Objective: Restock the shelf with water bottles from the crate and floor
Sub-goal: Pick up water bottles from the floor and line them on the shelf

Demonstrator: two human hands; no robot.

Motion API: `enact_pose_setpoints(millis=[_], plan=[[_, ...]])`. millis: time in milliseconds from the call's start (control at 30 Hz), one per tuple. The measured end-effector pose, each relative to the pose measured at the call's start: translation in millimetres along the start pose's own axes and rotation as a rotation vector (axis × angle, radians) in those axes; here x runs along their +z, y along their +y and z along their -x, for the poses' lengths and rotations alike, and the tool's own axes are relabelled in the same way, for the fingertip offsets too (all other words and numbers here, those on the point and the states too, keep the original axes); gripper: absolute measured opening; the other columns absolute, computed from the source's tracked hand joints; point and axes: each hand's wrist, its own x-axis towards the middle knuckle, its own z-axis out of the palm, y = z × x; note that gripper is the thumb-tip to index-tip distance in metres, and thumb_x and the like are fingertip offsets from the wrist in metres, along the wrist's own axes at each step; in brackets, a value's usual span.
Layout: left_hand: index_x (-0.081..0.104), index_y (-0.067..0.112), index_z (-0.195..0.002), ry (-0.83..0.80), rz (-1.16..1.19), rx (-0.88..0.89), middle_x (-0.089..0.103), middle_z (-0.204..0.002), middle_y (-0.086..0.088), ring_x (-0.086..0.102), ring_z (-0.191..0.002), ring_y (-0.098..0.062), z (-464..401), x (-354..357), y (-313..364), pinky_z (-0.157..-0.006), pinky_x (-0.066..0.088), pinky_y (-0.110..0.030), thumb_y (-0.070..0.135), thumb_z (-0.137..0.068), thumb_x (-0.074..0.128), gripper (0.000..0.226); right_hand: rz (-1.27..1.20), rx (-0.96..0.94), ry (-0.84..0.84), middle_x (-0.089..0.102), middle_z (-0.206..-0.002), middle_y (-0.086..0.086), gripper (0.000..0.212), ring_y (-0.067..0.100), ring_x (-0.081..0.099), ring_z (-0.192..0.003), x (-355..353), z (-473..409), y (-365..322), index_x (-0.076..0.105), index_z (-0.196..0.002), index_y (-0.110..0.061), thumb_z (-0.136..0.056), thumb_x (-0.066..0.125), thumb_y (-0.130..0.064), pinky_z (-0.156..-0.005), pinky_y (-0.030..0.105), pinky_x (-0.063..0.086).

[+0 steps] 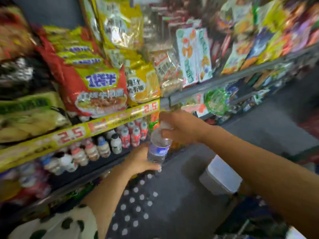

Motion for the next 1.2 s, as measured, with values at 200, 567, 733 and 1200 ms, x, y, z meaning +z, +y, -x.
enact_pose_setpoints(millis=[200, 567, 733, 1200], plan=[[0.067, 0.036, -0.105, 0.049, -0.007, 0.119, 0.072, -0.107, 0.013, 0.066, -0.101, -0.003, 49, -79, 94, -0.092, 0.051, -0.029, 0.034, -0.065, 0.085, 0.045, 0.004, -0.028, 0.158, 0.053, -0.067, 0.005, 0.042, 0.026, 0.049, -0.067, -109, 10, -70, 0.055, -0.081, -0.010, -0.076, 0.049, -0.051, -0.059, 0.032, 0.035], [0.068, 0.034, -0.094, 0.128, -0.055, 0.267, 0.072, -0.095, 0.014, 0.066, -0.088, 0.002, 111, -212, 229, -0.083, 0.050, -0.023, 0.023, -0.064, 0.088, 0.037, 0.187, -0.127, 0.375, 0.055, -0.083, 0.001, 0.022, 0.020, 0.050, -0.078, -278, 5, -179, 0.060, -0.099, -0.009, -0.086, 0.062, -0.027, -0.066, 0.030, 0.038], [0.071, 0.024, -0.102, 0.268, -0.082, 0.352, 0.074, -0.098, 0.008, 0.070, -0.095, -0.011, 133, -279, 305, -0.094, 0.052, -0.036, 0.034, -0.061, 0.089, 0.046, 0.262, -0.193, 0.583, 0.057, -0.087, 0.007, 0.026, 0.021, 0.051, -0.083, -366, -8, -217, 0.065, -0.101, -0.007, -0.088, 0.058, -0.028, -0.068, 0.027, 0.035], [0.068, 0.001, -0.103, 0.709, -0.102, 0.217, 0.071, -0.101, -0.017, 0.067, -0.100, -0.031, 98, -401, 362, -0.090, 0.053, -0.049, 0.071, -0.027, 0.083, 0.105, 0.220, -0.306, 0.726, 0.060, -0.097, 0.009, 0.026, 0.027, 0.054, -0.088, -473, -134, -208, 0.055, -0.102, -0.008, -0.085, 0.055, -0.028, -0.069, 0.027, 0.035]])
